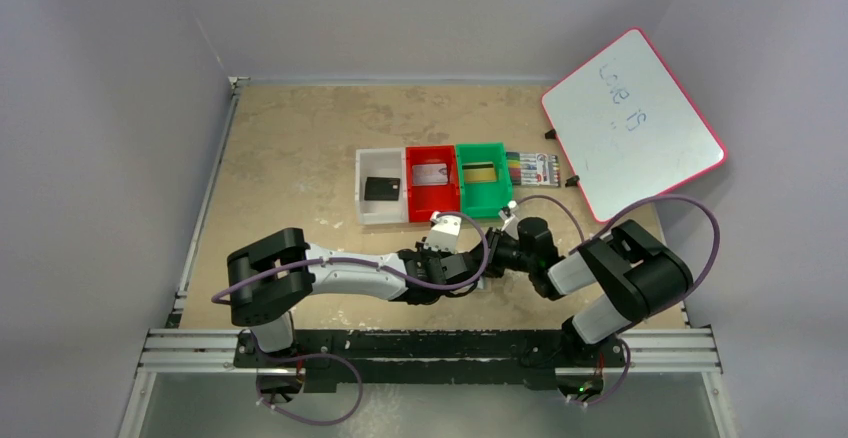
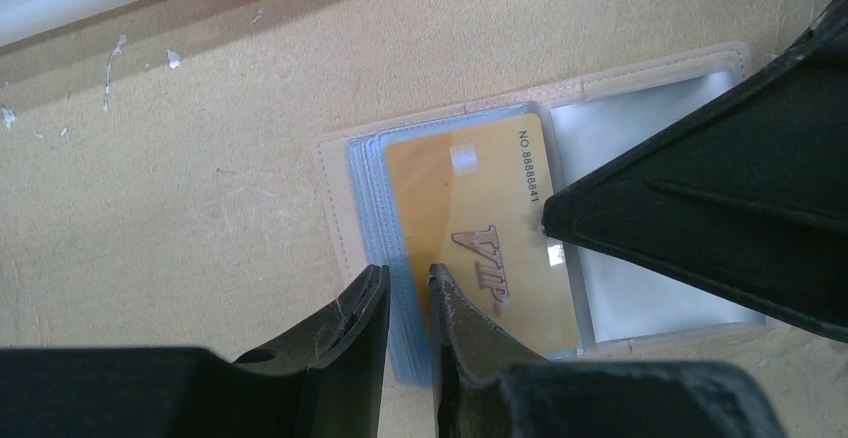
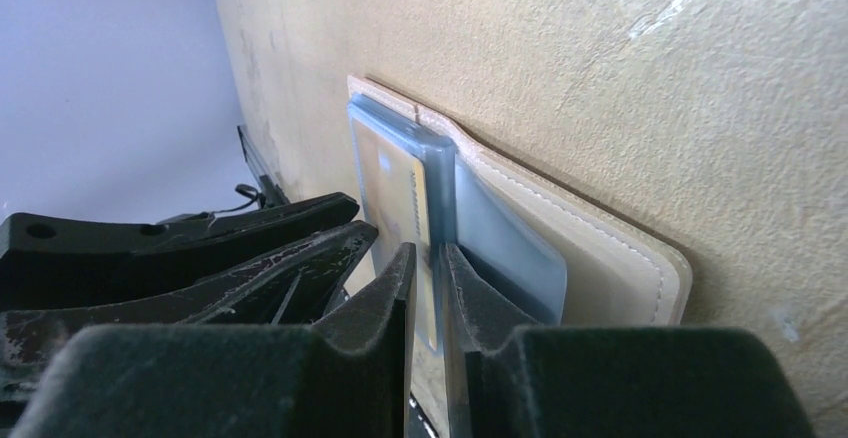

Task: Take the credit cards out of the card holder
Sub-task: Remove the credit card from the card holder.

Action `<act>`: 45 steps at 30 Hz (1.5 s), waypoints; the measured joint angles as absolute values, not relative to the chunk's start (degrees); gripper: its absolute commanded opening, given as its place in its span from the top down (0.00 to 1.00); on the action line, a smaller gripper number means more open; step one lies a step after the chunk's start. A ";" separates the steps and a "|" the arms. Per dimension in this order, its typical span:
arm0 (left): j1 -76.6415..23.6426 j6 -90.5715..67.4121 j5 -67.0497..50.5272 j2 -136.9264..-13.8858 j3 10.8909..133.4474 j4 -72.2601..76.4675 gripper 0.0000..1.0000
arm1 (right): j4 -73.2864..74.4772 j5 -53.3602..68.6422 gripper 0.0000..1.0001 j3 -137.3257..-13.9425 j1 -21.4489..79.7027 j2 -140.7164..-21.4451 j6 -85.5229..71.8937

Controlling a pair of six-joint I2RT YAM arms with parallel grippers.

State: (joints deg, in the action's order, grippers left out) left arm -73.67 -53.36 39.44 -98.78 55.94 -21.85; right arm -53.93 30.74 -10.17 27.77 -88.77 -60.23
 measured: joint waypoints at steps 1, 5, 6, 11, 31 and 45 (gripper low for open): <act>-73.67 -53.36 39.46 -98.78 55.94 -21.85 0.80 | -54.04 30.81 0.83 -10.24 27.86 -89.27 -60.23; -73.67 -53.36 39.46 -98.78 55.94 -21.87 0.80 | -55.31 31.09 0.86 -10.46 28.01 -90.87 -60.29; -73.67 -53.36 39.44 -98.78 55.94 -21.87 0.80 | -55.66 31.09 0.88 -10.50 28.08 -91.13 -60.29; -73.69 -53.36 39.44 -98.78 55.94 -21.91 0.81 | -56.01 31.05 1.00 -10.52 28.23 -91.22 -60.27; -73.91 -53.43 39.64 -99.39 55.92 -20.14 0.86 | -47.37 30.26 1.00 -9.34 26.09 -83.77 -57.21; -73.95 -53.43 39.77 -99.39 55.66 -20.10 0.85 | -44.38 31.73 1.00 -7.35 22.15 -79.88 -54.74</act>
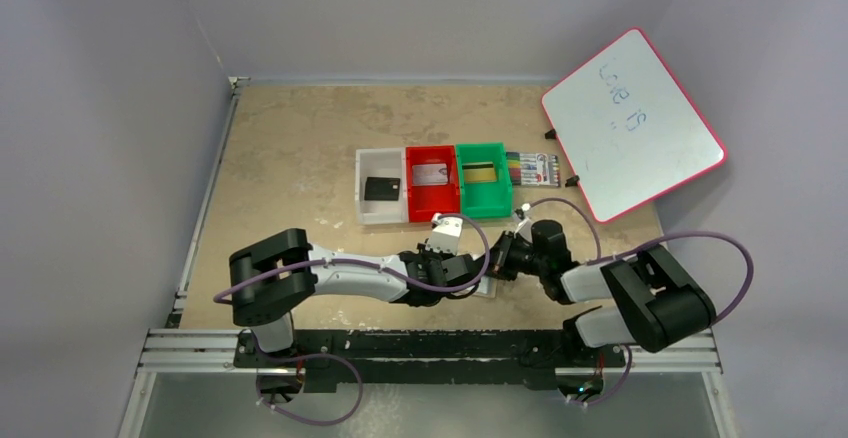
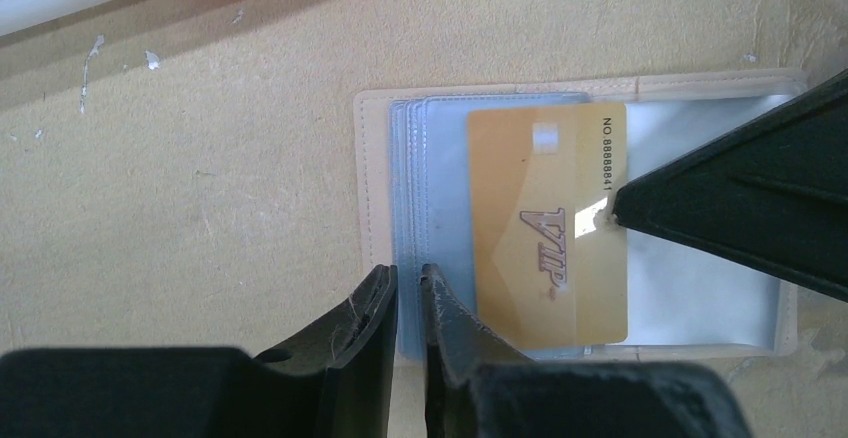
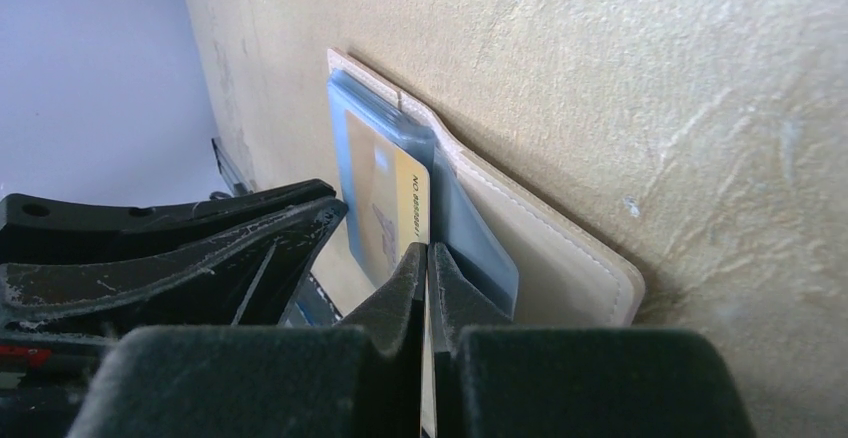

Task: Take the credit cards out of the card holder
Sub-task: Remove the credit card from the card holder.

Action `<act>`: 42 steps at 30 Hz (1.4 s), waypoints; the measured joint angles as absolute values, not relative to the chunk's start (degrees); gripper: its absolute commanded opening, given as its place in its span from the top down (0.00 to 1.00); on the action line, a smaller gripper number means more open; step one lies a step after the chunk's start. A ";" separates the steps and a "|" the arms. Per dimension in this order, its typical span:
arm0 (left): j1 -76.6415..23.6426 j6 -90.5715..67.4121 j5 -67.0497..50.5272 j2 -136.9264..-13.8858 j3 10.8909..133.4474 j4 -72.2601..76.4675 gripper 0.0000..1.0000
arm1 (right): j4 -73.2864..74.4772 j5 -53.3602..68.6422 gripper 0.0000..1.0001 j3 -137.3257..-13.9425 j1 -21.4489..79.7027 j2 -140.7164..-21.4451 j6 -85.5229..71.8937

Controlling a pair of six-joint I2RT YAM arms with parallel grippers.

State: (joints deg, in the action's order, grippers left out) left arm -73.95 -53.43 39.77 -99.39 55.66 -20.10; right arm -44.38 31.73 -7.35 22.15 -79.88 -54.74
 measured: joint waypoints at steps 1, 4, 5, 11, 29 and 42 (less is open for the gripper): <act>-73.95 -53.43 39.79 -99.31 55.59 -20.01 0.85 | -43.92 31.75 1.00 -7.27 21.91 -79.53 -54.50; -73.95 -53.45 39.81 -99.31 55.57 -19.99 0.85 | -42.52 31.94 1.00 -6.70 21.02 -77.89 -53.89; -73.95 -53.43 39.81 -99.31 55.57 -19.99 0.85 | -42.06 32.03 1.00 -6.59 20.86 -77.38 -53.76; -73.95 -53.34 39.92 -99.15 55.57 -20.43 0.64 | -39.66 32.12 0.91 -6.28 20.58 -75.02 -53.17; -73.91 -51.88 36.75 -96.97 55.75 -18.28 0.54 | -43.53 33.01 0.88 -6.28 20.56 -79.11 -54.17; -74.02 -52.45 37.87 -99.94 56.49 -19.07 0.69 | -43.70 33.10 0.77 -6.28 20.56 -79.02 -54.46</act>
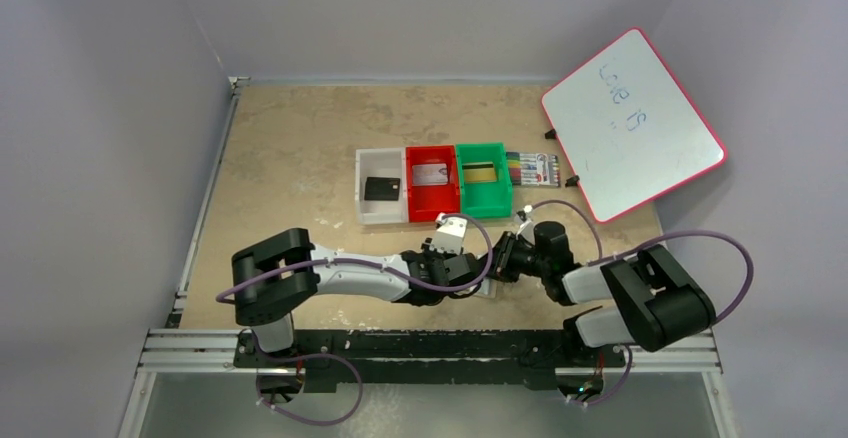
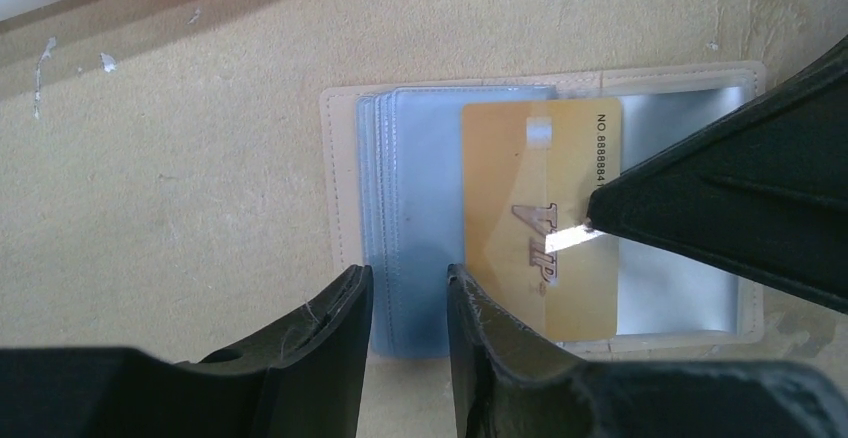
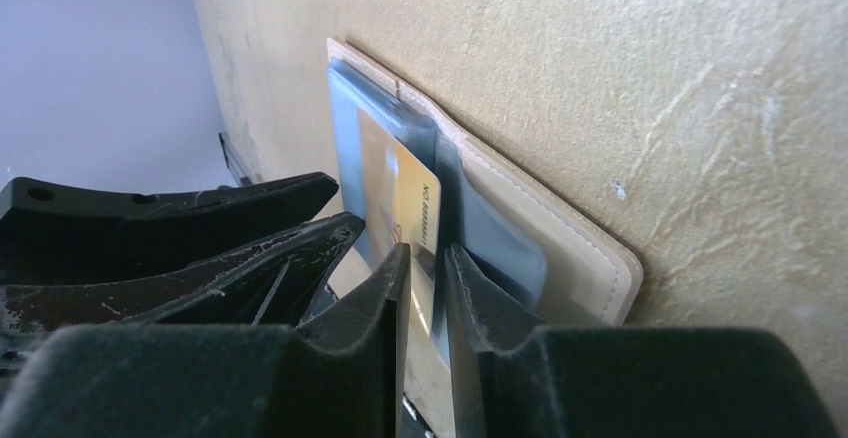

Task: Take the credit cards out of the card holder
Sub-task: Remove the credit card from the card holder.

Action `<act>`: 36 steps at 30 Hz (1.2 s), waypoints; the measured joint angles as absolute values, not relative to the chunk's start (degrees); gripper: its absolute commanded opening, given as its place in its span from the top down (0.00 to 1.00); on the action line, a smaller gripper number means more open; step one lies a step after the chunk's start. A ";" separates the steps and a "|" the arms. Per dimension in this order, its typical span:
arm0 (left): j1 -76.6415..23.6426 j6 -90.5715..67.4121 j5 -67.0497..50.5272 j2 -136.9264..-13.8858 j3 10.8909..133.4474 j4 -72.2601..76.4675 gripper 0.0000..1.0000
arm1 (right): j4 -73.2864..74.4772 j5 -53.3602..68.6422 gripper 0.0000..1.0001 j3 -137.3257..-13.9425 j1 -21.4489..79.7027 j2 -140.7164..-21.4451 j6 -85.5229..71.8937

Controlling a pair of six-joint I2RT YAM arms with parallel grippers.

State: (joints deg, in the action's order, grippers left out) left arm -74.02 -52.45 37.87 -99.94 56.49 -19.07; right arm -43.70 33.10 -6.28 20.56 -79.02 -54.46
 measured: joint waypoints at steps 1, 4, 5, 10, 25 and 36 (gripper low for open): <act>-74.02 -52.45 37.85 -99.98 56.49 -18.87 0.70 | -44.42 33.43 0.76 -6.28 20.56 -79.50 -54.59; -74.02 -52.47 37.74 -100.18 56.49 -18.28 0.72 | -47.29 34.09 0.76 -6.28 20.56 -81.34 -55.37; -74.04 -52.45 37.71 -100.22 56.49 -18.15 0.73 | -48.16 34.11 0.77 -6.28 20.56 -81.91 -55.72; -74.08 -52.51 37.67 -100.25 56.49 -17.96 0.75 | -53.21 34.48 0.86 -6.20 20.56 -85.12 -57.47; -74.28 -54.48 38.35 -100.12 55.99 -17.72 0.73 | -39.79 31.90 1.00 -6.33 20.56 -70.94 -55.31; -74.22 -56.42 39.16 -96.60 53.12 -17.43 0.48 | -4.14 18.50 1.00 -19.29 20.49 -41.28 -46.33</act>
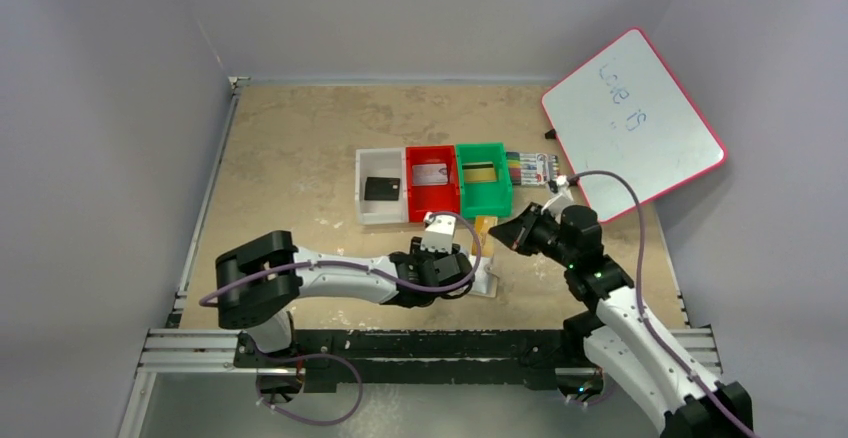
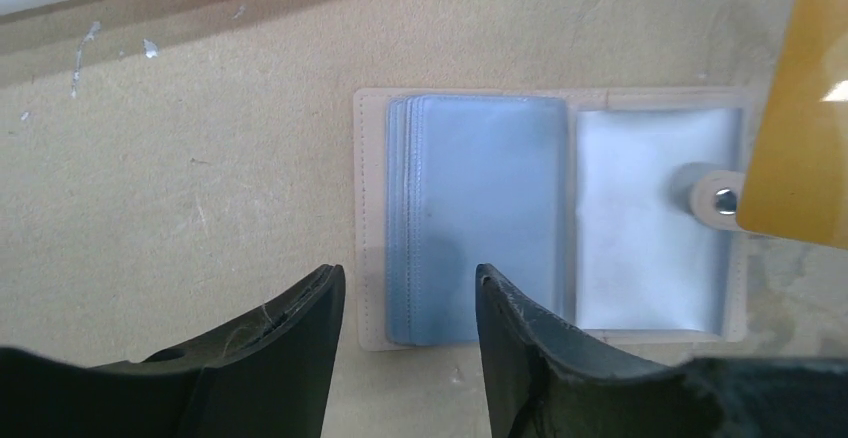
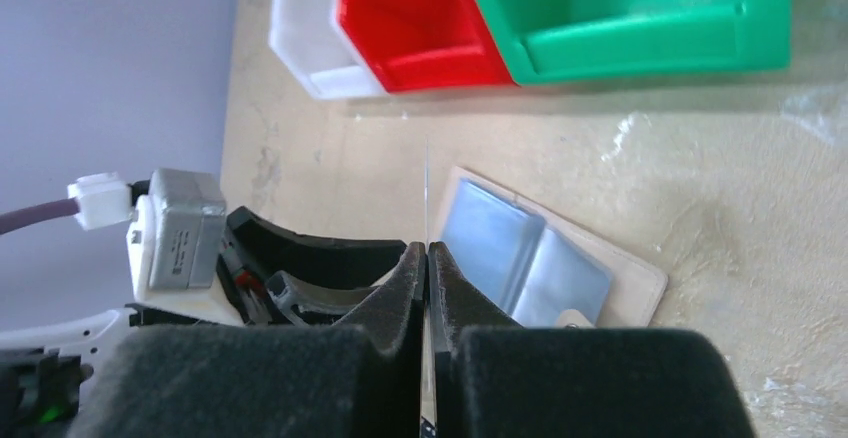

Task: Take the credit cards out of the card holder
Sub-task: Remove the credit card from the card holder.

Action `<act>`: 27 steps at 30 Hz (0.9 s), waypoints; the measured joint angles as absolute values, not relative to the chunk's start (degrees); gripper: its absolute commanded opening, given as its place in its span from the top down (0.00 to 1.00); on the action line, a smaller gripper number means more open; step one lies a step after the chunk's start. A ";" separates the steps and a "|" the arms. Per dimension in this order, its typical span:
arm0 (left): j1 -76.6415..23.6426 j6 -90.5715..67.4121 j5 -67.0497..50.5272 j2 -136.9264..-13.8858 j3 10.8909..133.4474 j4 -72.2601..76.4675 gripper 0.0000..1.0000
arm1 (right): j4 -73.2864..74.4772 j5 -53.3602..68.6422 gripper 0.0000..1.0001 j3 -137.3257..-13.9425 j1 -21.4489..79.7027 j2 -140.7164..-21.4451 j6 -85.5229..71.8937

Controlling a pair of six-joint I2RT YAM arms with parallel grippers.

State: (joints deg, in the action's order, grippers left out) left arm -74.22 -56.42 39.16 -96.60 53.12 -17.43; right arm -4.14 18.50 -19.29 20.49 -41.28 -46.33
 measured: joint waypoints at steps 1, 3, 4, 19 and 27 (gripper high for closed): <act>-74.22 -56.42 39.22 -95.68 52.99 -17.34 0.48 | -2.76 18.33 1.00 -20.36 20.49 -39.81 -45.60; -74.17 -56.34 39.53 -93.10 52.90 -17.15 0.44 | -0.12 17.58 1.00 -22.72 20.49 -37.19 -43.81; -74.15 -56.12 39.88 -91.20 52.90 -16.84 0.42 | 1.30 17.17 1.00 -24.05 20.49 -36.10 -42.68; -56.01 -47.13 24.25 -56.16 38.68 -3.36 0.31 | -2.50 32.27 1.00 -33.87 20.62 -49.74 -27.73; -52.51 -35.86 11.07 -55.11 39.72 -2.55 0.34 | -1.50 39.33 1.00 -39.35 25.06 -53.28 -15.86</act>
State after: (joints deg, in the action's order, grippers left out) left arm -52.51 -35.86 11.07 -55.11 39.72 -2.55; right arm -1.50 39.33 -39.35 25.06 -53.28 -15.86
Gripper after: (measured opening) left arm 0.679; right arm 0.007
